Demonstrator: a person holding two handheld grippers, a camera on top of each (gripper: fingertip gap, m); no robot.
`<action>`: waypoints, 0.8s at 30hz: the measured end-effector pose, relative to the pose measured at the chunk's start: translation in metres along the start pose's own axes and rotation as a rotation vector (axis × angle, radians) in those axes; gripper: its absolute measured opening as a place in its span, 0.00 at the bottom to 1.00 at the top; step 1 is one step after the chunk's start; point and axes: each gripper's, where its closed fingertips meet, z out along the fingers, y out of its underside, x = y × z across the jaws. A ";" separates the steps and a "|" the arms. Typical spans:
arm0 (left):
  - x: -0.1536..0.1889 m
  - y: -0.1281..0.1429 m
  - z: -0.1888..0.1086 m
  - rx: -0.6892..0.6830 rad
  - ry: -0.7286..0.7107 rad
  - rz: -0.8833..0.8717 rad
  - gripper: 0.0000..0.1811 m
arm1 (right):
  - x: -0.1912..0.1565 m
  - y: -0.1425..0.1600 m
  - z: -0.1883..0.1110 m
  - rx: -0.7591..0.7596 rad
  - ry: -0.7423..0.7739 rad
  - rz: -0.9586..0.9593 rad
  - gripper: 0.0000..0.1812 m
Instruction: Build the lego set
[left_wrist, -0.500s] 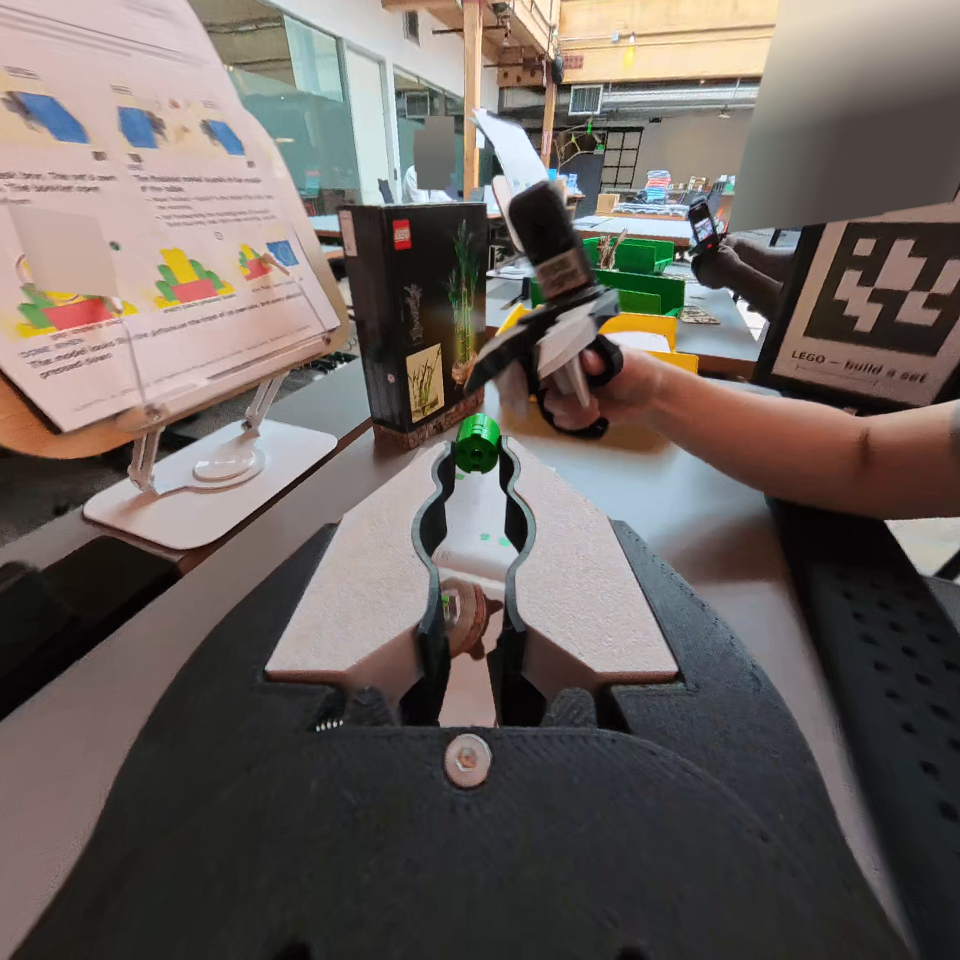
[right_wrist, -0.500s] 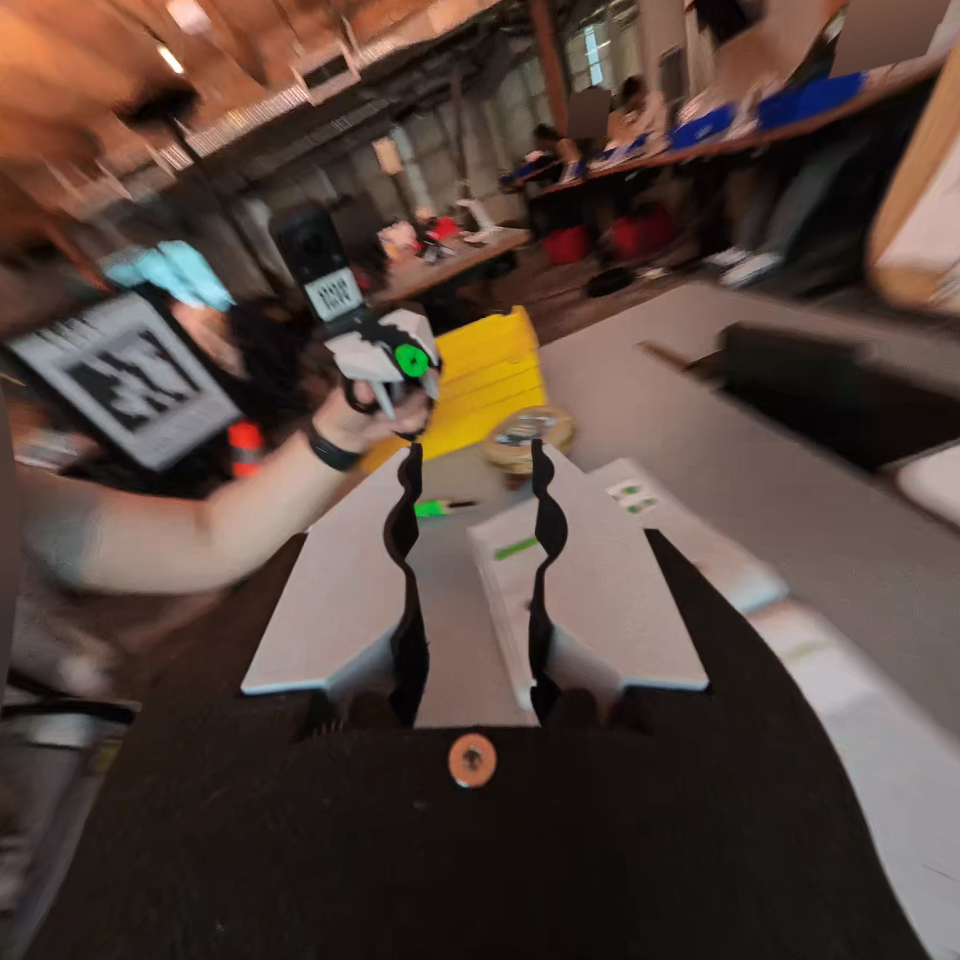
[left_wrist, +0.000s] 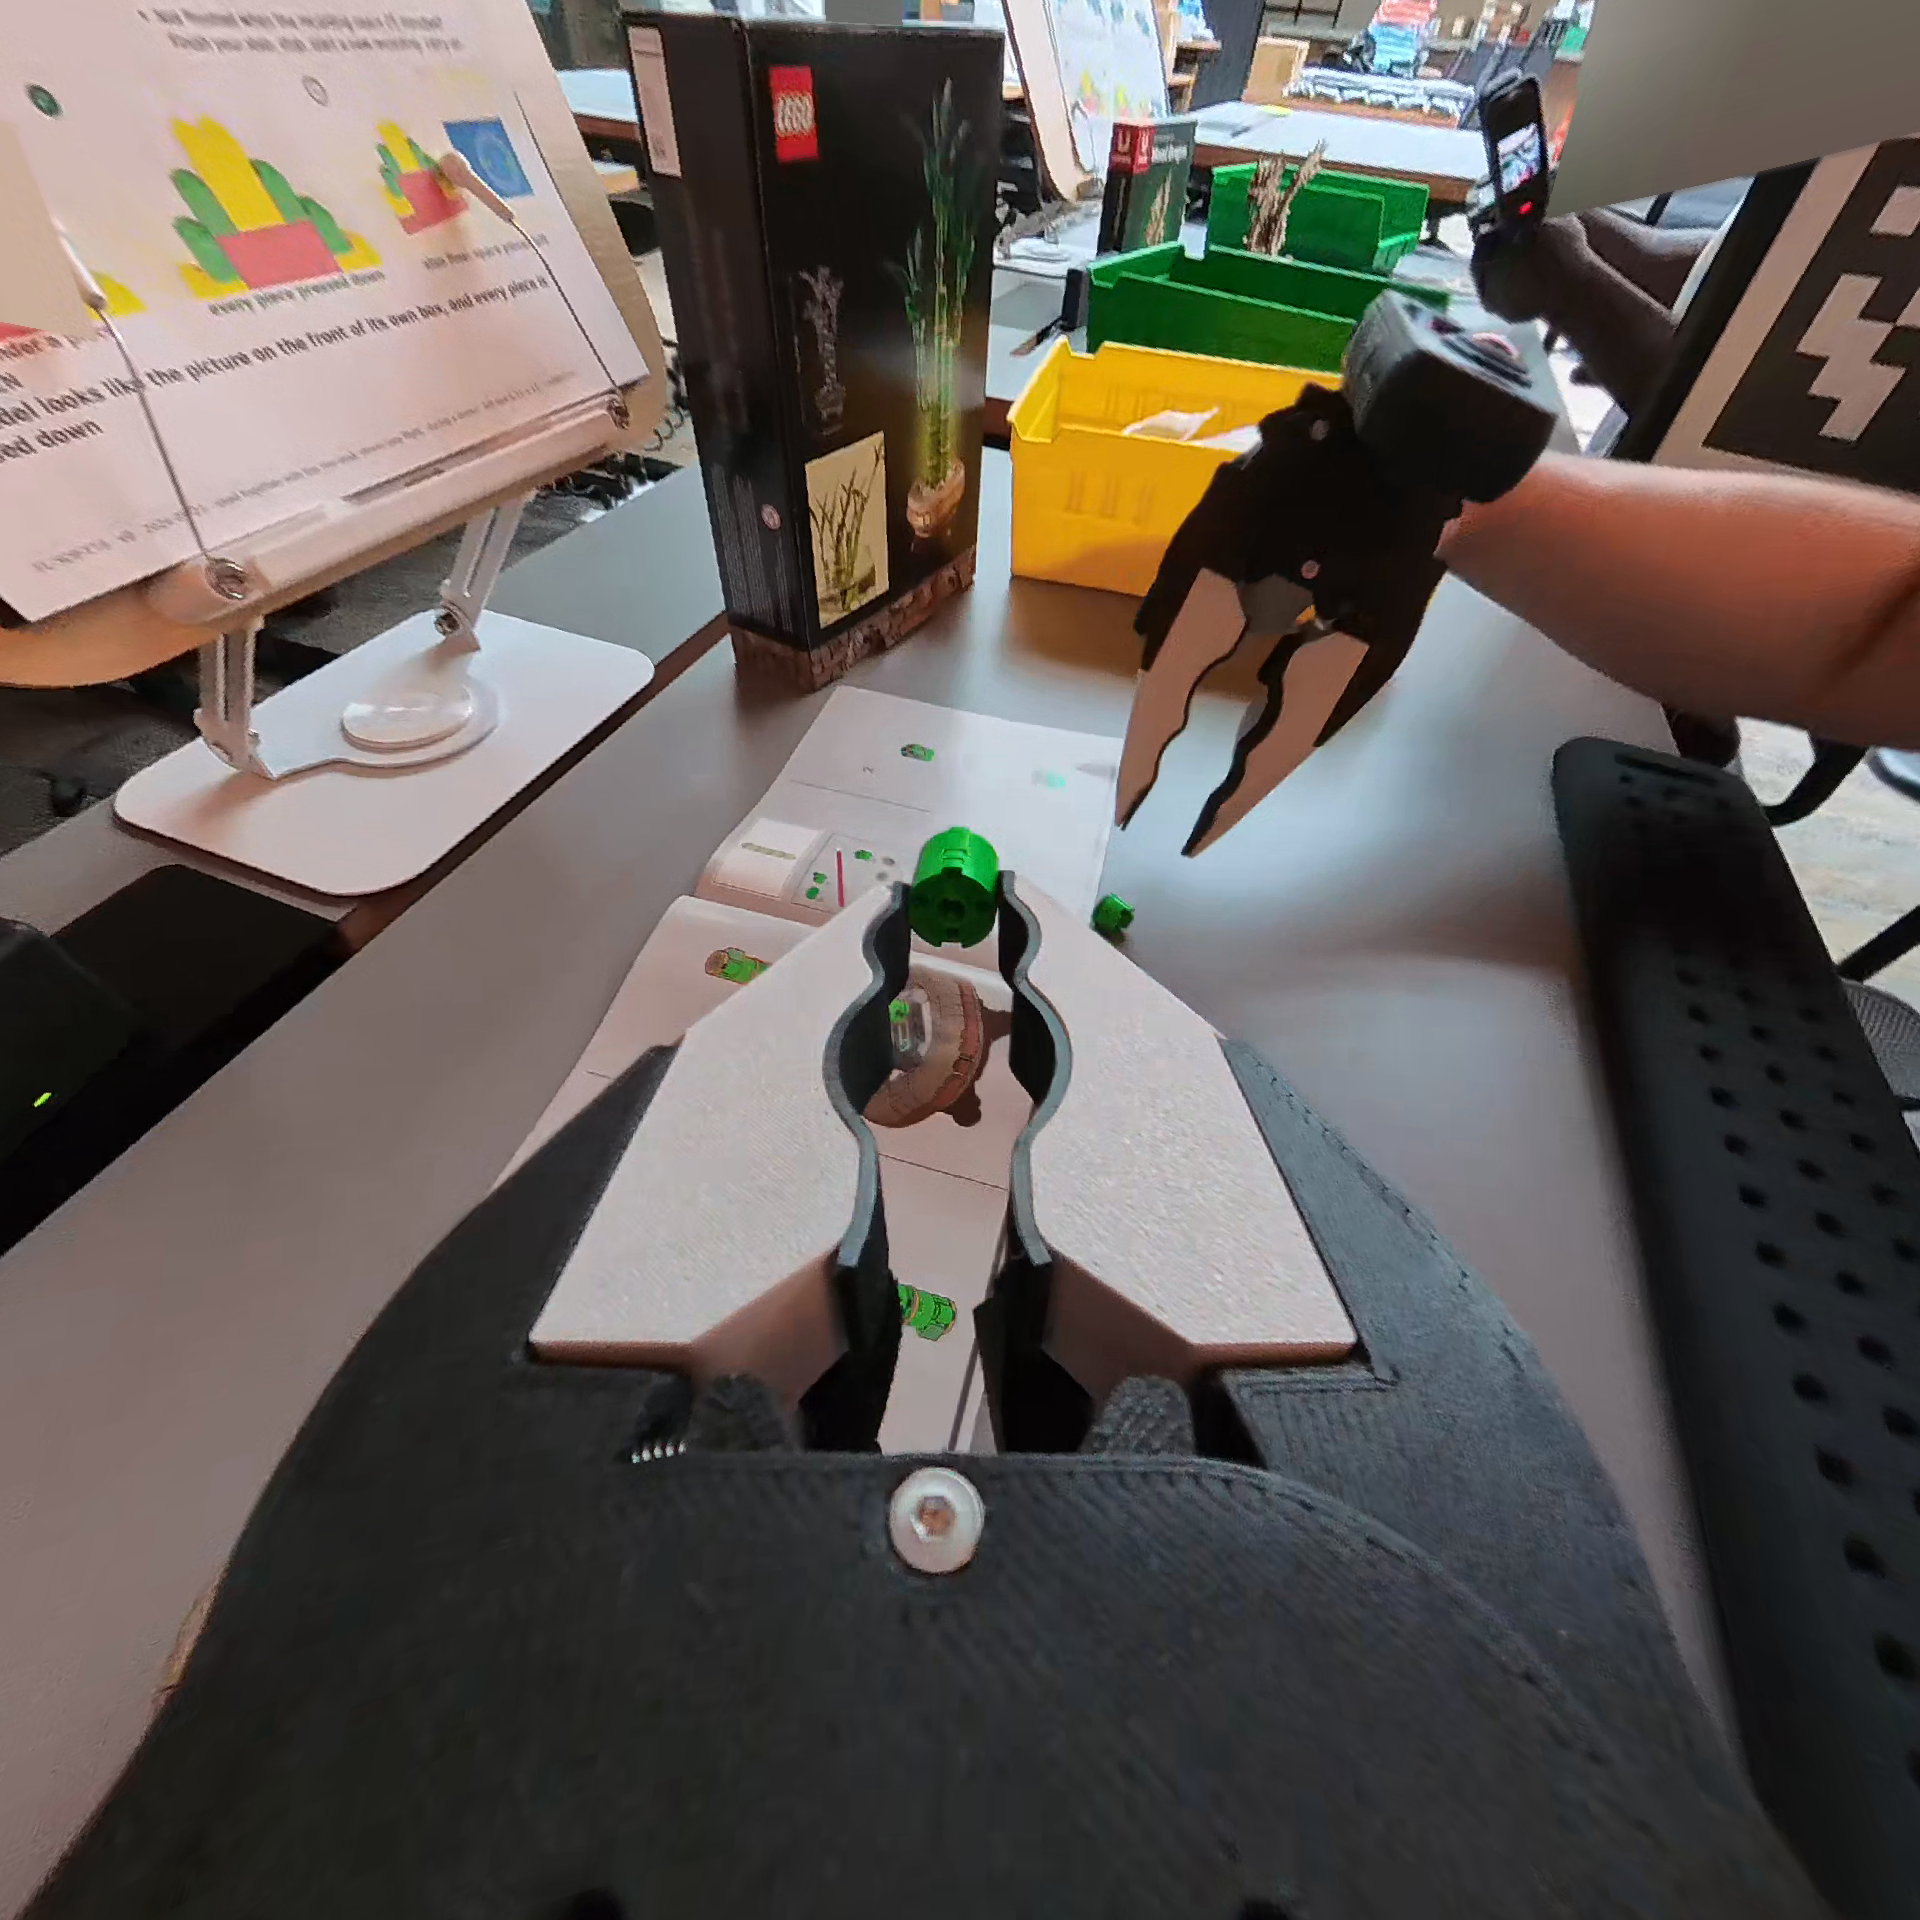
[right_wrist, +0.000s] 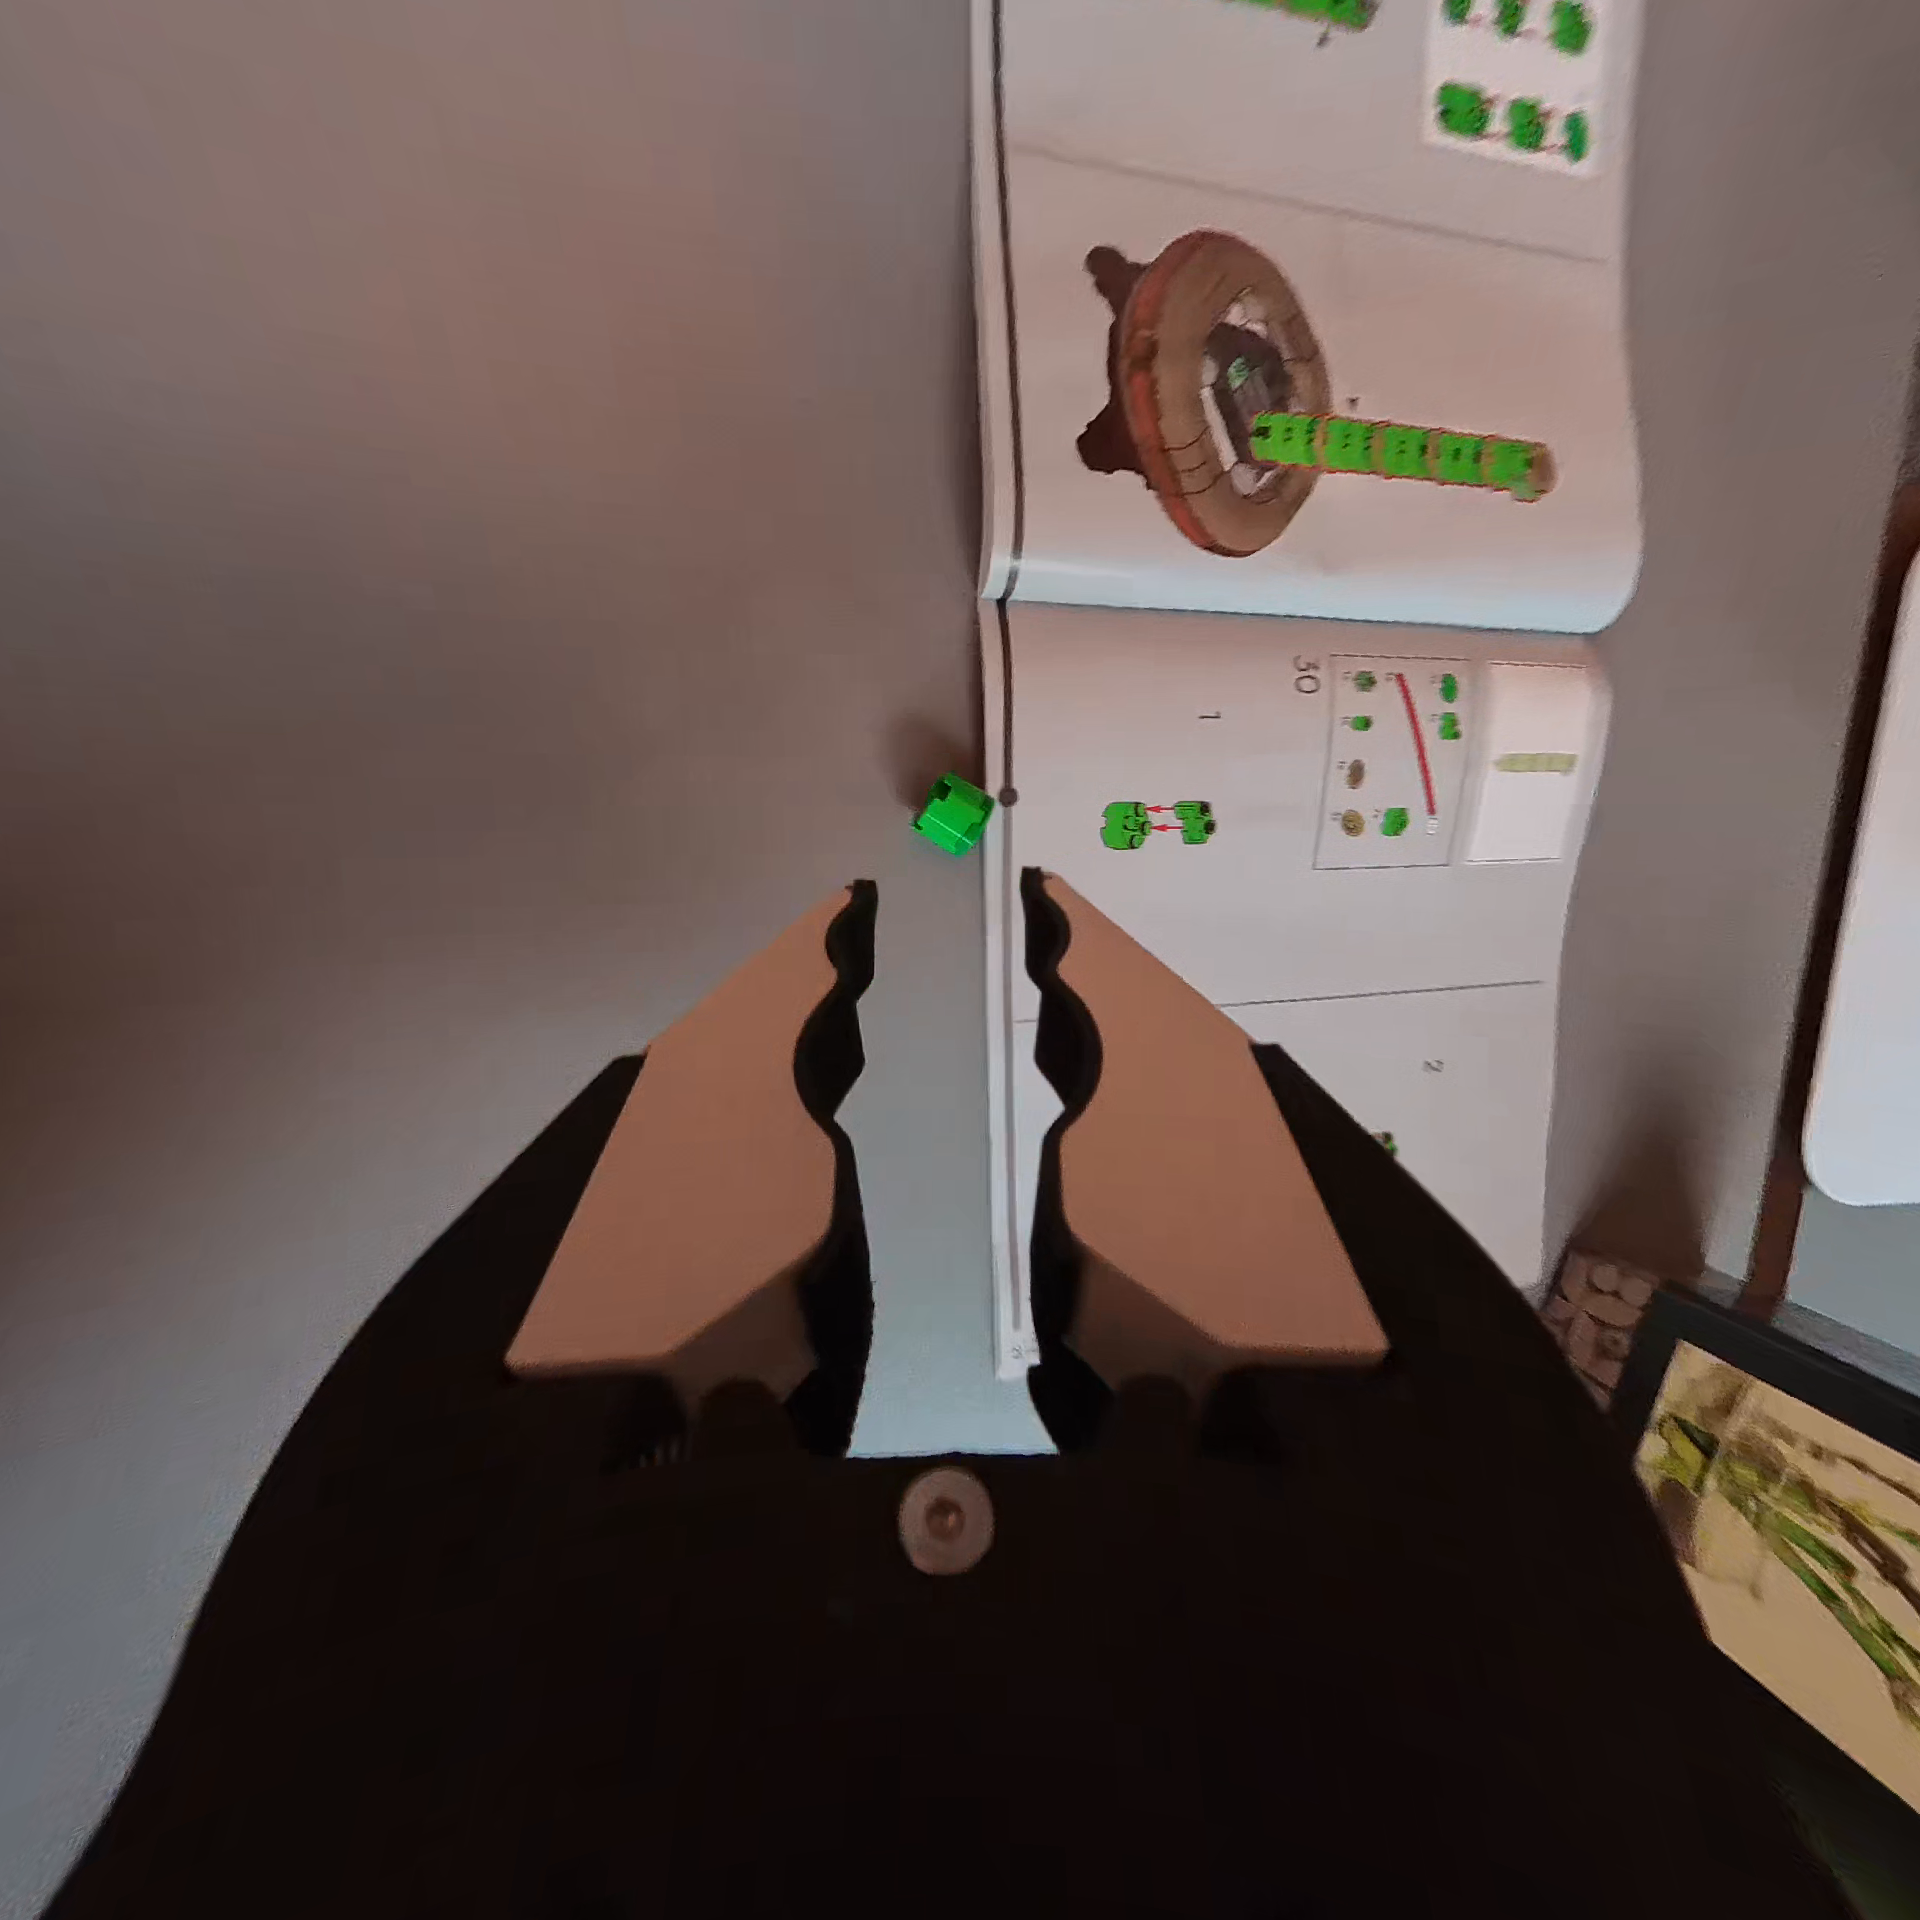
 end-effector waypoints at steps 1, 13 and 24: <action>0.001 0.002 0.001 -0.013 0.005 0.000 0.08 | -0.002 0.000 0.005 -0.017 -0.032 0.012 0.16; -0.001 0.012 0.000 -0.054 0.001 -0.002 0.08 | 0.002 0.003 0.030 -0.048 0.059 -0.310 0.15; -0.002 0.022 0.009 -0.092 -0.001 -0.007 0.08 | -0.010 -0.009 0.037 -0.020 0.028 -0.123 0.09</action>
